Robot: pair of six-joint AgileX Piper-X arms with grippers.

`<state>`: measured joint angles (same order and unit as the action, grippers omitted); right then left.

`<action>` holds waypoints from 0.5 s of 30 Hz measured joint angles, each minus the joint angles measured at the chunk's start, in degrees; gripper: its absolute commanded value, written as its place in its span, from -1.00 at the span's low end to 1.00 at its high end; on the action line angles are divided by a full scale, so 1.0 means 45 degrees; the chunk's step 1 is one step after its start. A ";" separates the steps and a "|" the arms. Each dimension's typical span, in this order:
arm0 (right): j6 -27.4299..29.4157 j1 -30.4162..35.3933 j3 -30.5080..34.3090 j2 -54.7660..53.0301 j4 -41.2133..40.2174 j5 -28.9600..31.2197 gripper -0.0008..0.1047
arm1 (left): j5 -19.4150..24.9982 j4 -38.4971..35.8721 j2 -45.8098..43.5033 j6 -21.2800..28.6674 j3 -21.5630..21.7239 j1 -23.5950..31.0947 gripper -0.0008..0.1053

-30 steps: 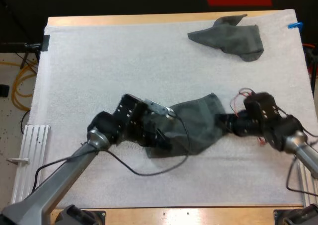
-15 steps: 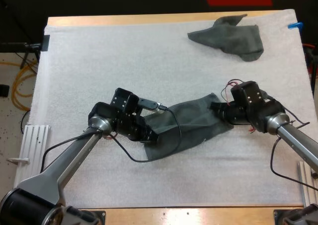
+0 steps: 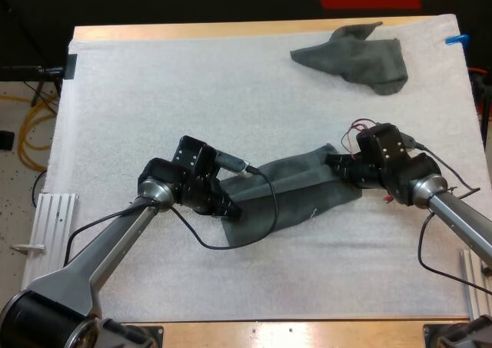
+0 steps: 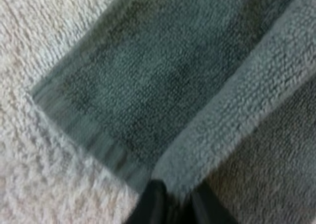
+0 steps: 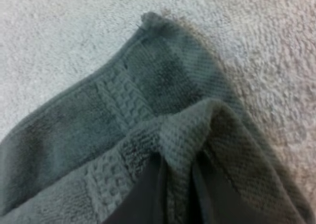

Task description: Pick towel from pile fold and stack

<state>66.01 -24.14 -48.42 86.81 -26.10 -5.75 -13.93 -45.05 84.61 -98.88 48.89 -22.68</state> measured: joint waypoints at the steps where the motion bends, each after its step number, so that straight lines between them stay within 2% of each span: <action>1: 0.0008 0.0000 0.0000 0.0000 0.0086 -0.0057 -0.80 | 0.0023 -0.0040 0.0000 0.0022 0.0000 0.0000 -0.58; 6: 0.0052 0.0000 0.0000 0.0000 0.0811 -0.0502 0.15 | 0.0083 -0.0055 0.0000 0.0176 0.0000 0.0000 -0.30; 7: 0.0126 0.0000 0.0000 0.0000 0.1103 -0.0555 0.26 | 0.0083 0.0016 0.0000 0.0172 0.0000 0.0000 -0.29; 8: 0.0244 0.0000 0.0000 0.0000 0.1414 -0.0594 0.32 | 0.0083 0.0063 0.0000 0.0172 0.0000 0.0000 -0.28; 13: 0.0632 0.0000 -0.0112 0.0000 0.2779 -0.0654 0.27 | 0.0330 0.0114 0.0020 0.0279 0.0459 0.0000 -0.28; 15: 0.1215 0.0000 -0.0319 0.0000 0.2980 -0.0654 0.26 | 0.0573 0.0072 0.0017 0.0387 0.0885 0.0000 -0.28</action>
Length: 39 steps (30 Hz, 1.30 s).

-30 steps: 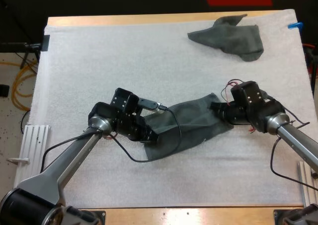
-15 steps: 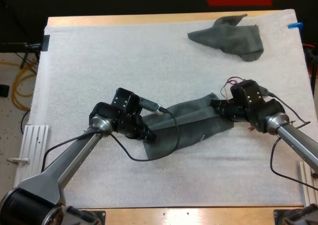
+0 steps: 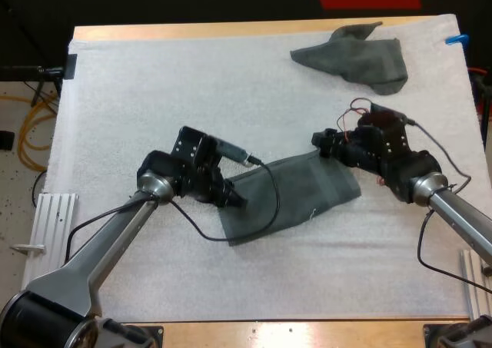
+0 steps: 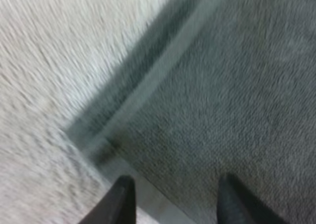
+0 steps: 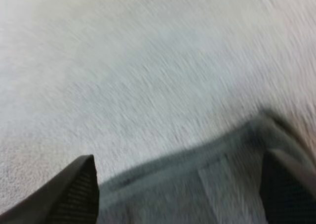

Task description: Pick towel from pile fold and stack

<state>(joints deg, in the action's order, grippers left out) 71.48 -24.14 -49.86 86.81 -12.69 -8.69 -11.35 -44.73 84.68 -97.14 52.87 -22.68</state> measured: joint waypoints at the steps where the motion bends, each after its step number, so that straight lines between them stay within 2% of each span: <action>1: 0.0505 0.0000 -0.0110 -0.0034 0.0010 0.0000 0.26 | 0.0138 -0.0061 -0.0036 0.0136 0.0203 0.0000 -0.28; 4: 0.2032 0.0000 -0.0414 -0.0423 -0.0280 0.0154 0.26 | 0.0733 -0.0386 -0.0549 0.0504 0.0626 0.0000 -0.28; 9: 0.4215 0.0000 -0.0986 -0.1595 -0.1815 0.1184 0.26 | 0.1844 -0.0659 -0.2422 0.0640 0.0782 0.0000 -0.28; 12: 0.4959 0.0000 -0.1190 -0.2375 -0.2852 0.1702 0.26 | 0.1953 -0.0804 -0.3847 0.0331 0.0782 0.0000 -0.28; 16: 0.5438 0.0000 -0.1298 -0.3322 -0.4183 0.2497 0.26 | 0.1971 -0.0984 -0.6000 -0.0616 0.0782 0.0000 -0.28; 20: 0.5558 0.0000 -0.1298 -0.4162 -0.5233 0.2786 0.26 | 0.1433 -0.0996 -0.8113 -0.2148 0.0811 0.0000 -0.28; 27: 0.5589 0.0000 -0.1298 -0.4991 -0.6541 0.2845 0.26 | -0.0604 -0.1727 -1.0267 -0.5007 0.0867 0.0000 -0.25; 30: 0.5700 0.0000 -0.1298 -0.5018 -0.6873 0.2845 0.26 | -0.1282 -0.2501 -1.0741 -0.5438 0.0861 0.0000 -0.25; 36: 0.5828 0.0381 -0.1298 -0.4505 -0.6952 0.2736 0.26 | -0.1547 -0.2802 -1.1645 -0.5928 0.0861 0.0000 -0.24; 39: 0.5825 0.1245 -0.1298 -0.3843 -0.6952 0.1868 0.26 | -0.1616 -0.3064 -1.1818 -0.6031 0.0861 0.0000 -0.11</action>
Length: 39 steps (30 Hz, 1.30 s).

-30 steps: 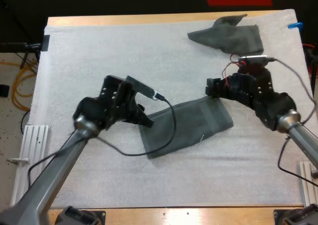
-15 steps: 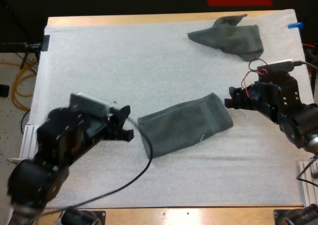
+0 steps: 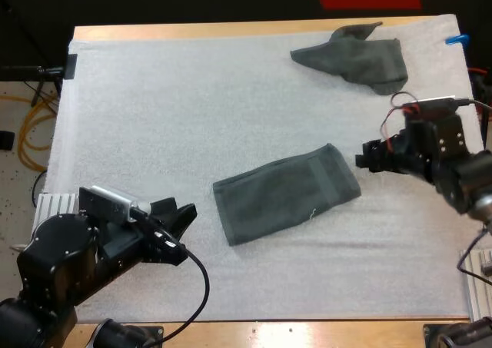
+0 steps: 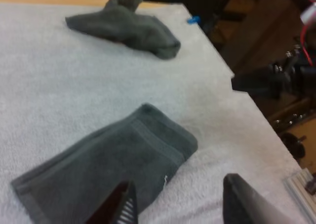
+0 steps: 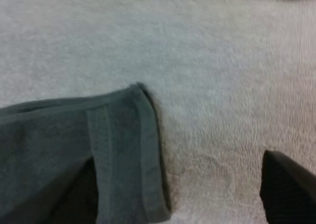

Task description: Pick towel from pile fold and stack

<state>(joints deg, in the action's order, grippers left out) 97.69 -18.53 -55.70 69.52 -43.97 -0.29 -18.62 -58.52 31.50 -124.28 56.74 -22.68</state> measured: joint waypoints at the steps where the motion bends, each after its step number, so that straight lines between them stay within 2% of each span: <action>1: 0.0000 0.0350 0.0000 0.0220 0.0000 -0.0346 0.26 | 0.0000 -0.0107 0.0014 -0.0024 0.0000 0.0000 -0.07; 3: 0.0009 0.1021 0.0000 0.0750 0.0000 -0.1321 0.26 | -0.0027 -0.0363 0.0073 -0.0025 0.0000 0.0000 0.09; 5: 0.0110 0.1580 0.0000 0.1268 0.0000 -0.2162 0.26 | -0.0029 -0.0409 0.0105 -0.0046 -0.0045 0.0000 0.17; 12: 0.0583 0.2819 0.0000 0.3313 0.0000 -0.4271 0.26 | -0.0029 -0.0731 0.0103 -0.0190 -0.0374 0.0000 0.18; 21: 0.1006 0.2991 0.0000 0.5694 0.0621 -0.7252 0.26 | -0.0142 -0.0876 0.0103 -0.0190 -0.0382 0.0000 0.18; 28: 0.0936 0.2991 0.0000 0.6965 0.1942 -0.8132 0.26 | -0.0301 -0.0973 0.0103 -0.0251 -0.0382 0.0000 0.17; 39: -0.0004 0.2944 -0.0302 0.8160 0.2413 -1.0456 0.26 | -0.0301 -0.0973 0.0103 -0.0251 -0.0382 0.0000 0.17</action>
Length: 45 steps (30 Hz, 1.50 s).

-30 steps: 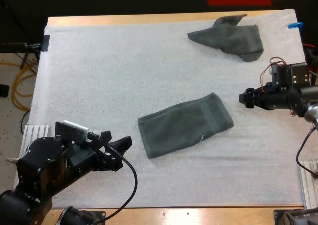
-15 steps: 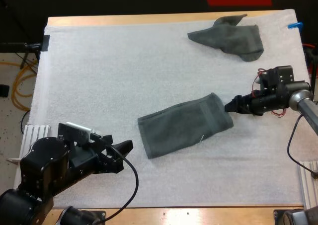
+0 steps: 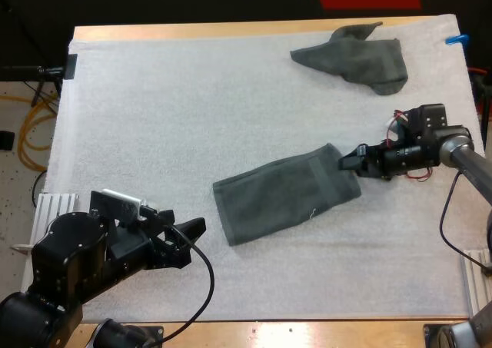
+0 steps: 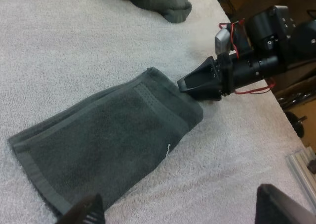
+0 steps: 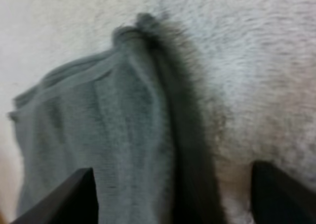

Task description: Pick towel from pile fold and stack

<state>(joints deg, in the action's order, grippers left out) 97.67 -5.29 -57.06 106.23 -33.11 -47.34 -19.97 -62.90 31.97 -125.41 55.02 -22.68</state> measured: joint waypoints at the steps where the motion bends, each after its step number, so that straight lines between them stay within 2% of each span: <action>1: 0.0002 -0.0087 -0.0007 0.0061 -0.0022 -0.0137 0.26 | 0.0000 0.0000 0.0000 0.0000 0.0000 0.0000 0.17; 6: 0.0004 -0.0674 -0.0059 0.0103 -0.0162 -0.0211 0.26 | 0.0000 0.0000 0.0000 0.0000 0.0000 0.0000 0.17; 8: 0.0004 -0.0854 -0.0092 0.0103 -0.0235 0.0083 0.21 | 0.0000 0.0000 0.0000 0.0000 0.0000 0.0000 0.17; 10: 0.0004 -0.0943 -0.0118 0.0075 -0.0255 0.0345 0.01 | 0.0000 0.0000 0.0000 0.0000 0.0000 0.0000 0.17; 14: 0.0004 -0.0954 -0.0109 0.0112 -0.0387 0.1068 -0.92 | -0.0161 0.0000 0.0000 0.0000 0.0000 0.0000 0.17; 15: 0.0004 -0.0954 -0.0091 0.0113 -0.0434 0.1309 -0.96 | -0.0272 0.0000 0.0000 0.0000 0.0000 0.0000 0.17; 20: 0.0339 -0.1052 -0.0092 -0.0049 -0.1026 0.2343 -0.96 | -0.0298 0.0000 0.0000 0.0000 0.0000 0.0000 0.17; 23: 0.0845 -0.1197 -0.0076 -0.0528 -0.1644 0.3654 -0.96 | -0.0327 0.0000 0.0000 0.0000 0.0000 0.0000 0.17; 29: 0.1429 -0.1323 0.0164 -0.2083 -0.2819 0.7740 -0.96 | -0.0364 0.0000 0.0000 0.0000 0.0000 0.0000 0.17; 34: 0.1725 -0.1323 0.0161 -0.3488 -0.2973 1.1444 -0.96 | -0.0383 0.0000 0.0000 0.0000 0.0000 0.0000 0.17; 36: 0.1974 -0.1323 0.0161 -0.3987 -0.2974 1.2509 -0.96 | -0.0383 0.0000 0.0000 0.0000 0.0000 0.0000 0.17; 41: 0.2306 -0.1323 0.0161 -0.4895 -0.3124 1.2878 -0.96 | -0.0383 0.0000 0.0000 0.0000 0.0000 0.0000 0.17; 45: 0.2341 -0.1675 0.0053 -0.5167 -0.3749 1.1890 -0.96 | -0.0383 0.0000 0.0000 0.0000 0.0000 0.0000 0.17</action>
<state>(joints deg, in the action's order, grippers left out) 108.21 -12.82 -56.82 82.98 -49.98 6.17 -21.70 -62.90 31.97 -125.41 55.02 -22.68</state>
